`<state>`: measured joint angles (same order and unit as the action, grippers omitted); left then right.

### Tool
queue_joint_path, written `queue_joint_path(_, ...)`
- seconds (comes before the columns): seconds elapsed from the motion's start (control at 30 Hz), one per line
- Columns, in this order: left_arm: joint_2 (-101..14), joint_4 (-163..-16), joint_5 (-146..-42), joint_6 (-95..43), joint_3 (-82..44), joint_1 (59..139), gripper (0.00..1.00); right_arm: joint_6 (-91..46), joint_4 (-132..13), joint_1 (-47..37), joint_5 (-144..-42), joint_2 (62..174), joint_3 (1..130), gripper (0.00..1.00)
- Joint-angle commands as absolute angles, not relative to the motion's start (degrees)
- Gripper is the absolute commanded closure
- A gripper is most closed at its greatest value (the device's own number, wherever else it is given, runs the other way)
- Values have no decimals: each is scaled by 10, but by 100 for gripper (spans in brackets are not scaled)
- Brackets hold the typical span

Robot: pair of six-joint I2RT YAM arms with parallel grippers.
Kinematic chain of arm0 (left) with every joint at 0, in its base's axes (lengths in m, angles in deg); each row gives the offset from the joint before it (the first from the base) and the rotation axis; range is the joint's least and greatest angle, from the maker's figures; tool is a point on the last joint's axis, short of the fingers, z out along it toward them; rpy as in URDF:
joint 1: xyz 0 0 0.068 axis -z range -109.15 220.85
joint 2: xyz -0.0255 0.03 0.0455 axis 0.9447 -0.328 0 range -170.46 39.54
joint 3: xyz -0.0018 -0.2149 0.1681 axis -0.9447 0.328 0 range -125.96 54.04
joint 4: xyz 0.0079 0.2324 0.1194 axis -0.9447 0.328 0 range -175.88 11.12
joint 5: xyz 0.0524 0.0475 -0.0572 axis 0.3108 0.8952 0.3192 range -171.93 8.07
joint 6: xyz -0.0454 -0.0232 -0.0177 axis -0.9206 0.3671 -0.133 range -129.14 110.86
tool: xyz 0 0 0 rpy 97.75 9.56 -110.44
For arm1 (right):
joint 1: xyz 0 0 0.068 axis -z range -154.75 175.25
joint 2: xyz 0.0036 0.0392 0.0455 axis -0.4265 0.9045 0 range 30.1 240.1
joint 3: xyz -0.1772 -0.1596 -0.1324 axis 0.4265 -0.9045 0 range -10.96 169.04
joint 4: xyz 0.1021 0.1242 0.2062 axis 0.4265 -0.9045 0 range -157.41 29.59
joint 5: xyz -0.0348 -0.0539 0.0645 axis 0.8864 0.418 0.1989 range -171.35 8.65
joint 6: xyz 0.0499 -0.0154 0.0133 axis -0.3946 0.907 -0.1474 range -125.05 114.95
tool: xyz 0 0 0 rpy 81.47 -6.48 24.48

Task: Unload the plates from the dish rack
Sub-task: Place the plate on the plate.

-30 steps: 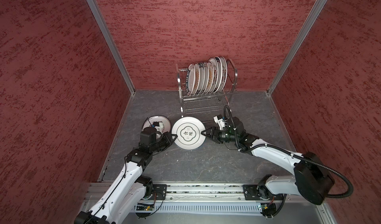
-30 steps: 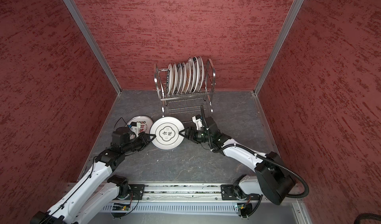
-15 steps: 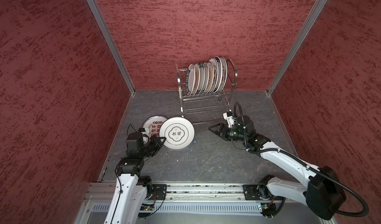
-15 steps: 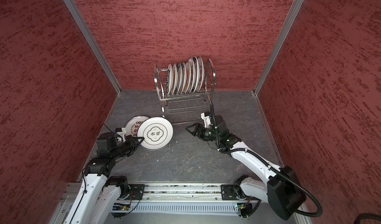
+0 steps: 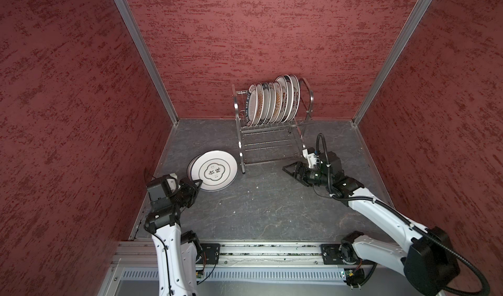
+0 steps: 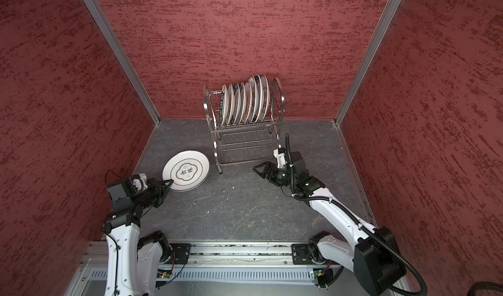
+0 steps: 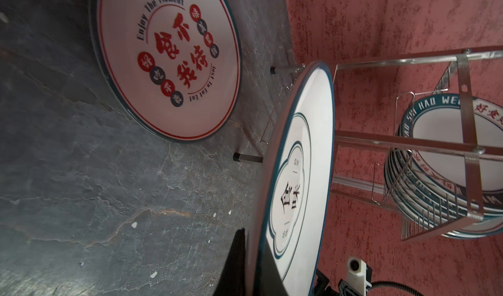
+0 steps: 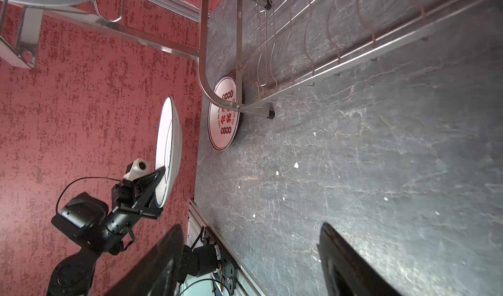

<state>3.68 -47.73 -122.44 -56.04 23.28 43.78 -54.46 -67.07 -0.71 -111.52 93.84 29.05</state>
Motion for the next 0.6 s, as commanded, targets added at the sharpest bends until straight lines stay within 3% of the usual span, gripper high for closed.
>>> queue_joint_path(0.0, 11, -532, -1245, -541, 228, 408, 100, -523, -707, -2, -1096, 921, 307, 21)
queue_joint_path(0.57, -191, -633, -1169, -502, 226, 375, 100, -504, -754, 25, -1063, 891, 315, 20)
